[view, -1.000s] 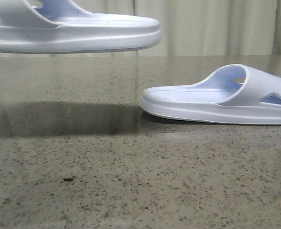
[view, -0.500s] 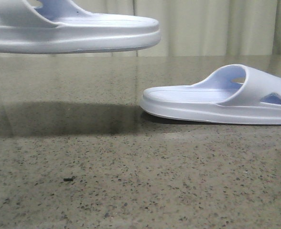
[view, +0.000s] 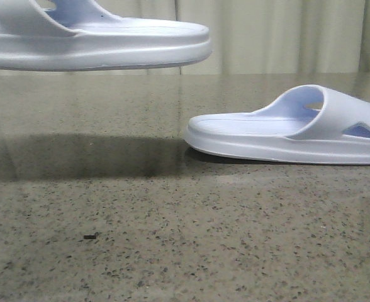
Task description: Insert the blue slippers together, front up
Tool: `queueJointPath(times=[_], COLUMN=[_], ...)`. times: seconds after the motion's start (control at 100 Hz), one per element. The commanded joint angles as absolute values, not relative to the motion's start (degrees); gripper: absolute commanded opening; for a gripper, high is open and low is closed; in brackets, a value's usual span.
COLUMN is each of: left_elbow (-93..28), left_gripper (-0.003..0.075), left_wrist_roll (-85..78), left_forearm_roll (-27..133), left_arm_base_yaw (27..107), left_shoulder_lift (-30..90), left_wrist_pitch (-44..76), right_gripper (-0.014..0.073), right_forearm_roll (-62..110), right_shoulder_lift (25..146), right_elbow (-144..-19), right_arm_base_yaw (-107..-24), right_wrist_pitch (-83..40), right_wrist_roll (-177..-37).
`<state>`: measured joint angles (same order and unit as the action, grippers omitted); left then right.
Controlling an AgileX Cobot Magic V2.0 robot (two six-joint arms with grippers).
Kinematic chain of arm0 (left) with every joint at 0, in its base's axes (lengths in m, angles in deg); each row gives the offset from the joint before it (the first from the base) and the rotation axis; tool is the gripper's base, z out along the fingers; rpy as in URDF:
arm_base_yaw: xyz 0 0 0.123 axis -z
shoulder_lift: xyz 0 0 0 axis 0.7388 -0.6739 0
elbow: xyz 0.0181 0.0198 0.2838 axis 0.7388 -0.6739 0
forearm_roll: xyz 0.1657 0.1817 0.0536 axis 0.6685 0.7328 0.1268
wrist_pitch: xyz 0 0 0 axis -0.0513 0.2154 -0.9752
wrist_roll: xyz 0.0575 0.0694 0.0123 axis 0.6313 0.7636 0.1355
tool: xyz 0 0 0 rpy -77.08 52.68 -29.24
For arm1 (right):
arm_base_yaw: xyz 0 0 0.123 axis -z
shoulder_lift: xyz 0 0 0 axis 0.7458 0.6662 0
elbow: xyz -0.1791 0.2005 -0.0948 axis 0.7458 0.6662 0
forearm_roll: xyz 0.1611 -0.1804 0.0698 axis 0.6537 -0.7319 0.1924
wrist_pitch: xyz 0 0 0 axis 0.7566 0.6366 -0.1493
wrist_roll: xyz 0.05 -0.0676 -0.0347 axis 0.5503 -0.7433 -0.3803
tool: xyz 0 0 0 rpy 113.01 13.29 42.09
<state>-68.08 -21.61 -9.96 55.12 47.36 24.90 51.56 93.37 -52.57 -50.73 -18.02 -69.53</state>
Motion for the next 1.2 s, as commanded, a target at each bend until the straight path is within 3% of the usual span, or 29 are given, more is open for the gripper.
queueJointPath(times=[0.0,0.09,0.28,0.53,0.75,1.19], left_elbow=[-65.93,-65.93,-65.93,-65.93,-65.93,-65.93], left_gripper=[0.0016,0.0016,0.0016,0.0016,0.0016,0.0016], left_wrist_roll=[-21.55,-21.55,-21.55,-21.55,-21.55,-21.55], left_forearm_roll=[-11.65,-11.65,-11.65,-11.65,-11.65,-11.65], left_arm_base_yaw=[55.20,55.20,55.20,55.20,55.20,55.20], left_shoulder_lift=[47.61,47.61,47.61,47.61,47.61,47.61], left_wrist_pitch=[25.35,25.26,25.26,25.26,25.26,25.26], right_gripper=[0.0463,0.0434,0.0263,0.0126,-0.0067,-0.0081], right_forearm_roll=[51.45,51.45,51.45,51.45,51.45,51.45], right_shoulder_lift=[93.40,93.40,93.40,95.13,96.63,94.99], right_elbow=[-53.26,-53.26,-53.18,-51.93,-51.54,-52.54], right_arm_base_yaw=[-50.45,-50.45,-50.45,-50.45,-50.45,-50.45], right_wrist_pitch=[-15.06,-15.18,-15.18,-15.56,-16.22,-21.95], right_wrist_roll=[-70.13,-70.25,-70.25,-70.25,-70.25,-70.86])
